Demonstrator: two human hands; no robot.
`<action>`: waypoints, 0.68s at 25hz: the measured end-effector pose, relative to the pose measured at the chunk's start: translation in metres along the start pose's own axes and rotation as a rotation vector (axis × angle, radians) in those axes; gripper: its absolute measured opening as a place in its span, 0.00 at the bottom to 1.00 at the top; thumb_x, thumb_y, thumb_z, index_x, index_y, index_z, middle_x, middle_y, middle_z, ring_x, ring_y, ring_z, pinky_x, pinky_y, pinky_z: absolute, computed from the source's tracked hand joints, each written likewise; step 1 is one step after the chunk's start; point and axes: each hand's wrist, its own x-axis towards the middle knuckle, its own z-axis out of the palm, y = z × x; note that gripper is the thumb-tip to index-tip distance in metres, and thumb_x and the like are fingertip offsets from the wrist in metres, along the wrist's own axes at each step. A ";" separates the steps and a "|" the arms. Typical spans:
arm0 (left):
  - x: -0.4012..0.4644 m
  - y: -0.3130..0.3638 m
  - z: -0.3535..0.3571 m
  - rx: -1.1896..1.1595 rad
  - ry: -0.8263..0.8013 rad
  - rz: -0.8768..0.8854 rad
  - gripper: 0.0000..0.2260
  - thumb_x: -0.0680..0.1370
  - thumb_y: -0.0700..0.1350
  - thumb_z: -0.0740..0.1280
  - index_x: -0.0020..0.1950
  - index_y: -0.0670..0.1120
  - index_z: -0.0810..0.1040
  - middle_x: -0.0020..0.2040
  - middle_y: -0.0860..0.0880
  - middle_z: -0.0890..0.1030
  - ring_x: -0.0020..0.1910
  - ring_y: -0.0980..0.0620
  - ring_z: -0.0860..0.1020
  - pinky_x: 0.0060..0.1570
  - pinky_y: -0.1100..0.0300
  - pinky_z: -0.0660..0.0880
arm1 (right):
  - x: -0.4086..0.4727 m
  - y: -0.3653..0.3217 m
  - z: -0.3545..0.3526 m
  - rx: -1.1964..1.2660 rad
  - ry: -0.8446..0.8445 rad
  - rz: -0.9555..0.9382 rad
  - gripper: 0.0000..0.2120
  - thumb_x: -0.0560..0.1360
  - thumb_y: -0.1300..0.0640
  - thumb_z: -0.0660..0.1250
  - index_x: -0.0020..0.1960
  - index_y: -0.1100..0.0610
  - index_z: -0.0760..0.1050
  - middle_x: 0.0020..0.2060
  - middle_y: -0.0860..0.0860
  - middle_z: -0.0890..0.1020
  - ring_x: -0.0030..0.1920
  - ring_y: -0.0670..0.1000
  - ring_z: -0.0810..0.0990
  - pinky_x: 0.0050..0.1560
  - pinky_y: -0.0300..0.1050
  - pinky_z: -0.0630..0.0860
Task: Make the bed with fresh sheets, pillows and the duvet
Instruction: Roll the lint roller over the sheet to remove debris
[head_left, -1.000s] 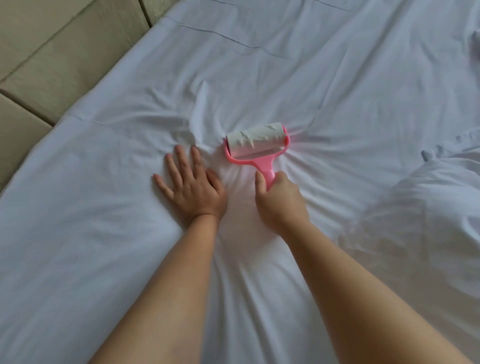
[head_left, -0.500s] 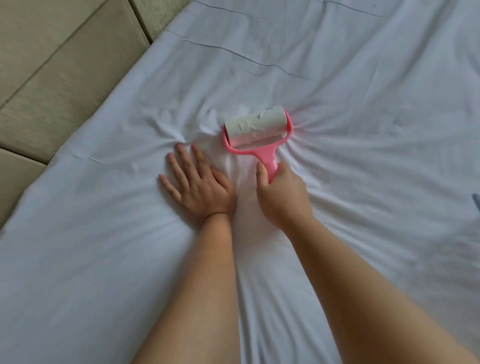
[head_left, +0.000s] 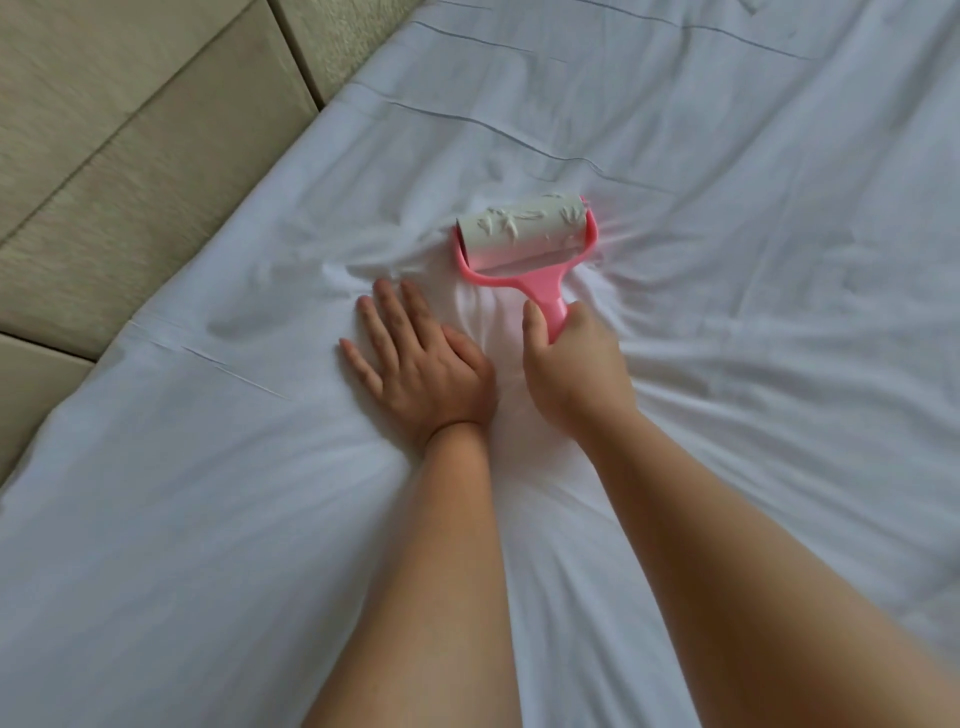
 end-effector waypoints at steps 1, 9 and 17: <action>0.003 0.001 0.000 -0.010 0.001 -0.004 0.22 0.75 0.46 0.55 0.65 0.42 0.77 0.66 0.44 0.76 0.67 0.44 0.73 0.68 0.44 0.60 | -0.001 0.000 -0.001 0.003 0.007 -0.004 0.15 0.80 0.45 0.55 0.51 0.57 0.69 0.43 0.51 0.71 0.44 0.53 0.70 0.43 0.45 0.64; 0.013 -0.003 -0.019 -0.056 -0.135 0.036 0.23 0.69 0.47 0.58 0.59 0.40 0.79 0.61 0.43 0.79 0.63 0.42 0.76 0.64 0.40 0.67 | -0.064 0.027 -0.020 -0.024 0.025 0.041 0.15 0.80 0.43 0.55 0.53 0.55 0.69 0.45 0.52 0.74 0.46 0.55 0.72 0.43 0.44 0.63; -0.015 -0.042 -0.060 -0.112 -0.330 0.338 0.26 0.75 0.48 0.51 0.67 0.37 0.73 0.68 0.38 0.73 0.68 0.38 0.70 0.68 0.43 0.62 | -0.138 0.070 -0.036 -0.092 -0.025 0.080 0.16 0.80 0.43 0.54 0.53 0.56 0.68 0.47 0.54 0.76 0.44 0.56 0.72 0.42 0.46 0.66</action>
